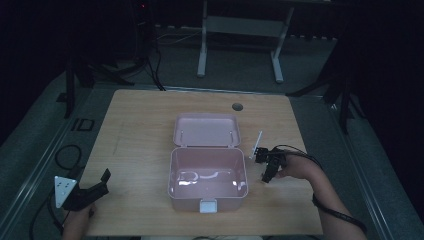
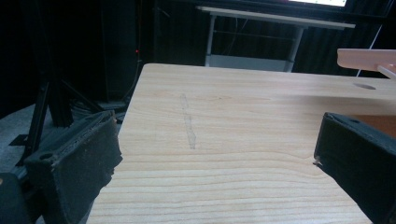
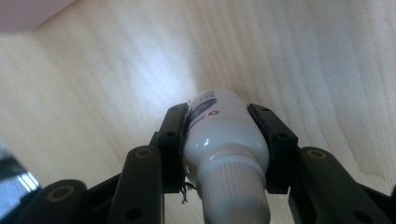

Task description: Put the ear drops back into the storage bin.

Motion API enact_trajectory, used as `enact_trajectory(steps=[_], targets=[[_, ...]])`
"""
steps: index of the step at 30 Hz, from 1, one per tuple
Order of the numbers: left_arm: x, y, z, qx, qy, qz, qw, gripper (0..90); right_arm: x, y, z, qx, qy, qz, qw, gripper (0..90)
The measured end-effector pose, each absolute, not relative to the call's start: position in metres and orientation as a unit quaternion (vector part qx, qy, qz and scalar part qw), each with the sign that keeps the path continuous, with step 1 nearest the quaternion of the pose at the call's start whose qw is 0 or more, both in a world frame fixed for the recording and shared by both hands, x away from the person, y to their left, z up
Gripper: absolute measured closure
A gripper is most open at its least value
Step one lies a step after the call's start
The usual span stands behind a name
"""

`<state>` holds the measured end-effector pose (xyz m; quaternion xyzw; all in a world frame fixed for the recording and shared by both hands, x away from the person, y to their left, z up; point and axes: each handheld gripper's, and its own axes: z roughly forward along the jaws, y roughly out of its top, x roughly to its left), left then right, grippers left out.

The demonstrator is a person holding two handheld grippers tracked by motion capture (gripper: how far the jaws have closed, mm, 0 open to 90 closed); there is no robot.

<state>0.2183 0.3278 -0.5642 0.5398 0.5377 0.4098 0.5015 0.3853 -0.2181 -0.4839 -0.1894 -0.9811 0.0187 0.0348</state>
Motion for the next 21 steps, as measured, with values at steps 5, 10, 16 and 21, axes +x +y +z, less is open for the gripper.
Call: enact_trajectory(steps=[5,10,16,21], targets=[[0.218,0.328,-0.564,0.54,0.538,0.41,0.501,0.4,0.376,-0.22,-0.482,-0.13,-0.991,0.02,0.034,59.6],[0.218,0.328,-0.564,0.54,0.538,0.41,0.501,0.4,0.366,-0.223,-0.48,-0.07,-0.997,0.022,0.025,59.7],[0.218,0.328,-0.564,0.54,0.538,0.41,0.501,0.5,0.356,-0.224,-0.477,-0.02,-0.999,0.027,0.018,59.7],[0.218,0.328,-0.564,0.54,0.539,0.41,0.5,0.4,0.343,-0.223,-0.473,0.026,-0.998,0.058,0.007,59.8]])
